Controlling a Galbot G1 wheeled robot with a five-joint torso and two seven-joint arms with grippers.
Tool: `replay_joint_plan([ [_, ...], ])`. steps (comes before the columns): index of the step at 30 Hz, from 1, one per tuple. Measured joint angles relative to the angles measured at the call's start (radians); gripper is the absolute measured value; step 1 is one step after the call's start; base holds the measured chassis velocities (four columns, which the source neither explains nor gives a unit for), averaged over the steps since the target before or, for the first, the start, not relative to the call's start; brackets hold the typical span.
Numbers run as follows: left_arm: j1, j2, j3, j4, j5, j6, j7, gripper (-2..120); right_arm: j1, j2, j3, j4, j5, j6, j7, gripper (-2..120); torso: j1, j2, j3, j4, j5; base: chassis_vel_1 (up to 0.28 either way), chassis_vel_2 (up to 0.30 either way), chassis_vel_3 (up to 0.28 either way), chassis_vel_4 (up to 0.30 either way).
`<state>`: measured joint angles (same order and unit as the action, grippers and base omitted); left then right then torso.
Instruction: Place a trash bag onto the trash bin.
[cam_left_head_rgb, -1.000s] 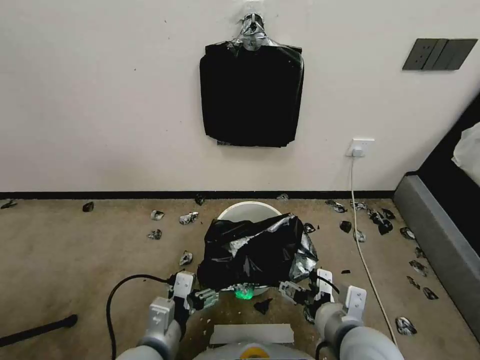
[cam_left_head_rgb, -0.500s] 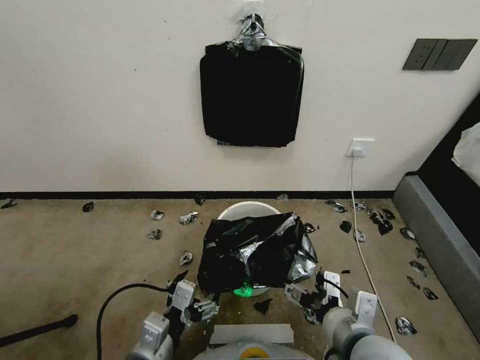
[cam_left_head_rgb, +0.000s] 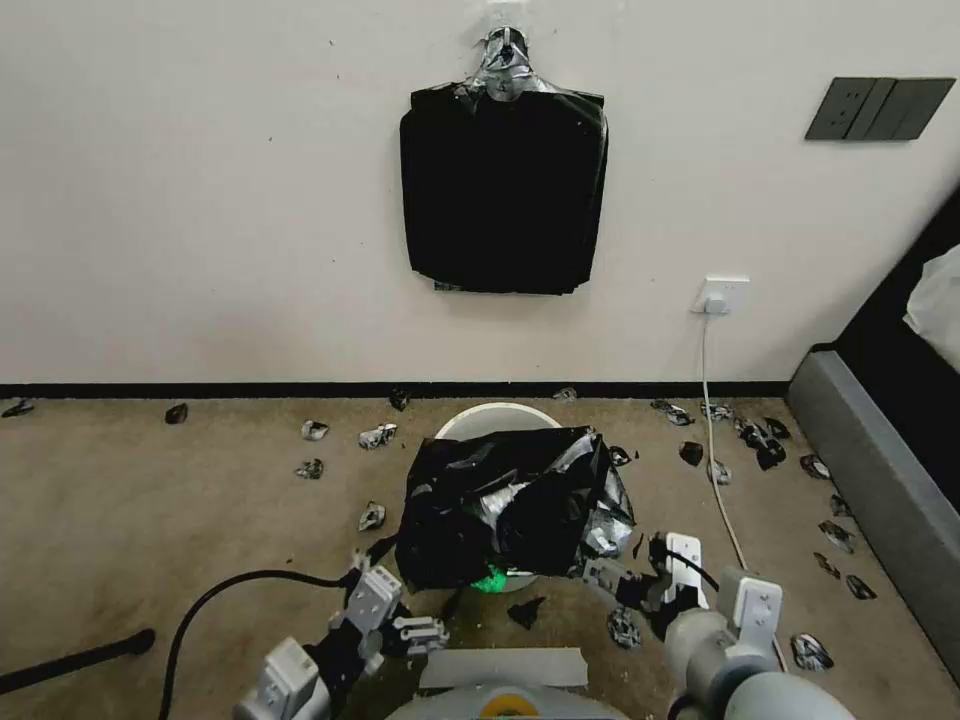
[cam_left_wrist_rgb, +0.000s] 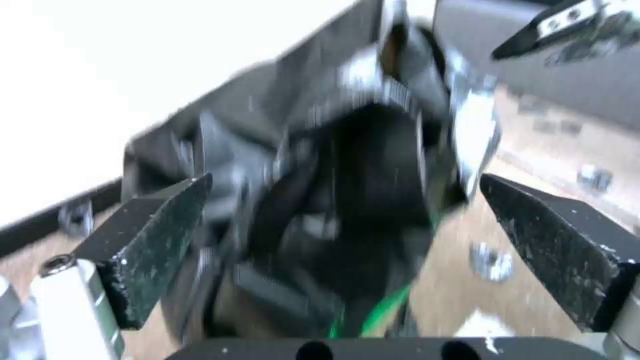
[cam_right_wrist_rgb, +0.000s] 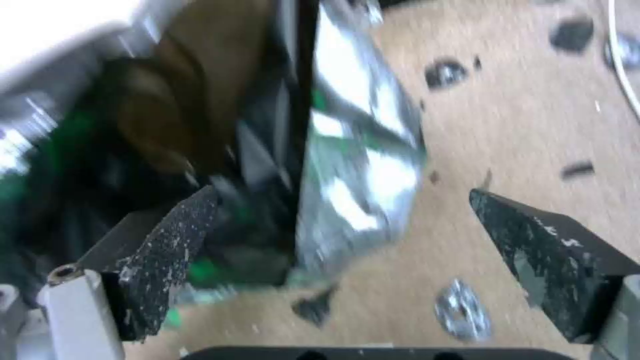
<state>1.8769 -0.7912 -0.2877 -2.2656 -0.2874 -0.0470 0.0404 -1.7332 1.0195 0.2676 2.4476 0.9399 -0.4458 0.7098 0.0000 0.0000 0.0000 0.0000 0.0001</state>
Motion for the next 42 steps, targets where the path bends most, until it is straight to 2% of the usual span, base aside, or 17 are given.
replay_joint_plan([
  [3, -0.001, -0.019, -0.029, -0.001, -0.025, -0.089, 0.052, 100, -0.001, -0.016, 0.061, 0.037, -0.009, 0.025, -0.088, 100, 0.000, 0.000, 0.000, -0.0002, 0.0000, 0.000, 0.000, 0.000, 0.000],
  [5, -0.006, -0.041, -0.037, -0.006, -0.059, -0.127, 0.051, 100, 0.006, -0.032, 0.090, 0.044, -0.017, 0.044, -0.139, 100, 0.000, 0.000, 0.000, -0.0003, 0.0000, 0.000, 0.000, 0.000, 0.000],
  [8, -0.038, -0.135, -0.063, -0.015, -0.091, -0.175, -0.022, 100, 0.072, -0.099, 0.157, 0.019, -0.035, 0.076, -0.303, 100, 0.000, 0.000, 0.000, -0.0003, -0.0003, 0.000, 0.000, 0.000, 0.000],
  [9, -0.038, -0.135, -0.063, -0.015, -0.091, -0.175, -0.022, 100, 0.072, -0.099, 0.157, 0.019, -0.035, 0.076, -0.303, 100, 0.000, 0.000, 0.000, -0.0003, -0.0003, 0.000, 0.000, 0.000, 0.000],
  [10, -0.044, -0.169, -0.073, -0.017, -0.079, -0.178, -0.050, 100, 0.109, -0.126, 0.167, -0.006, -0.040, 0.075, -0.359, 100, 0.000, 0.000, 0.000, -0.0004, 0.0003, 0.000, 0.000, 0.000, 0.000],
  [12, -0.046, -0.247, -0.095, -0.023, -0.055, -0.173, -0.112, 100, 0.201, -0.190, 0.185, -0.062, -0.043, 0.011, -0.487, 100, 0.000, 0.000, 0.000, -0.0001, 0.0003, 0.000, 0.000, 0.000, 0.000],
  [13, -0.046, -0.247, -0.095, -0.023, -0.055, -0.173, -0.112, 100, 0.201, -0.190, 0.185, -0.062, -0.043, 0.011, -0.487, 100, 0.000, 0.000, 0.000, -0.0001, 0.0003, 0.000, 0.000, 0.000, 0.000],
  [14, -0.042, -0.281, -0.105, -0.026, -0.046, -0.166, -0.134, 100, 0.254, -0.217, 0.180, -0.090, -0.044, -0.026, -0.546, 100, 0.000, 0.000, 0.000, -0.0001, 0.0001, 0.000, 0.000, 0.000, 0.000],
  [16, -0.024, -0.347, -0.130, -0.029, -0.022, -0.159, -0.166, 100, 0.380, -0.265, 0.117, -0.160, -0.075, -0.082, -0.649, 100, 0.000, 0.000, 0.000, -0.0001, 0.0001, 0.000, 0.000, 0.000, 0.000],
  [17, -0.024, -0.347, -0.130, -0.029, -0.022, -0.159, -0.166, 100, 0.380, -0.265, 0.117, -0.160, -0.075, -0.082, -0.649, 100, 0.000, 0.000, 0.000, -0.0001, 0.0001, 0.000, 0.000, 0.000, 0.000],
  [20, 0.018, -0.408, -0.158, -0.036, 0.013, -0.158, -0.176, 100, 0.567, -0.303, -0.028, -0.279, -0.124, -0.110, -0.753, 100, 0.000, 0.000, 0.000, 0.0000, 0.0002, 0.000, 0.000, 0.000, 0.000],
  [22, 0.036, -0.424, -0.167, -0.038, 0.033, -0.161, -0.176, 100, 0.643, -0.306, -0.082, -0.328, -0.130, -0.117, -0.775, 100, 0.000, 0.000, 0.000, 0.0000, 0.0004, 0.000, 0.000, 0.000, 0.000],
  [25, 0.075, -0.452, -0.184, -0.048, 0.067, -0.165, -0.176, 100, 0.853, -0.289, -0.254, -0.473, -0.133, -0.122, -0.831, 100, 0.000, 0.000, 0.000, 0.0001, 0.0001, 0.000, 0.000, 0.000, 0.000],
  [26, 0.075, -0.452, -0.184, -0.048, 0.067, -0.165, -0.176, 100, 0.853, -0.289, -0.254, -0.473, -0.133, -0.122, -0.831, 100, 0.000, 0.000, 0.000, 0.0001, 0.0001, 0.000, 0.000, 0.000, 0.000],
  [30, 0.100, -0.475, -0.208, -0.061, 0.071, -0.164, -0.175, 100, 1.062, -0.237, -0.438, -0.657, -0.130, -0.128, -0.899, 100, 0.000, 0.000, 0.000, 0.0001, 0.0000, 0.000, 0.000, 0.000, 0.000],
  [35, 0.127, -0.475, -0.240, -0.075, 0.070, -0.162, -0.172, 100, 1.208, -0.205, -0.570, -0.795, -0.135, -0.129, -0.979, 100, 0.000, 0.000, 0.000, 0.0001, 0.0000, 0.000, 0.000, 0.000, 0.000],
  [42, 0.135, -0.476, -0.258, -0.072, 0.059, -0.162, -0.172, 100, 1.304, -0.163, -0.672, -0.933, -0.216, -0.127, -1.093, 100, 0.000, 0.000, 0.000, 0.0000, -0.0002, 0.000, 0.000, 0.000, 0.000],
])
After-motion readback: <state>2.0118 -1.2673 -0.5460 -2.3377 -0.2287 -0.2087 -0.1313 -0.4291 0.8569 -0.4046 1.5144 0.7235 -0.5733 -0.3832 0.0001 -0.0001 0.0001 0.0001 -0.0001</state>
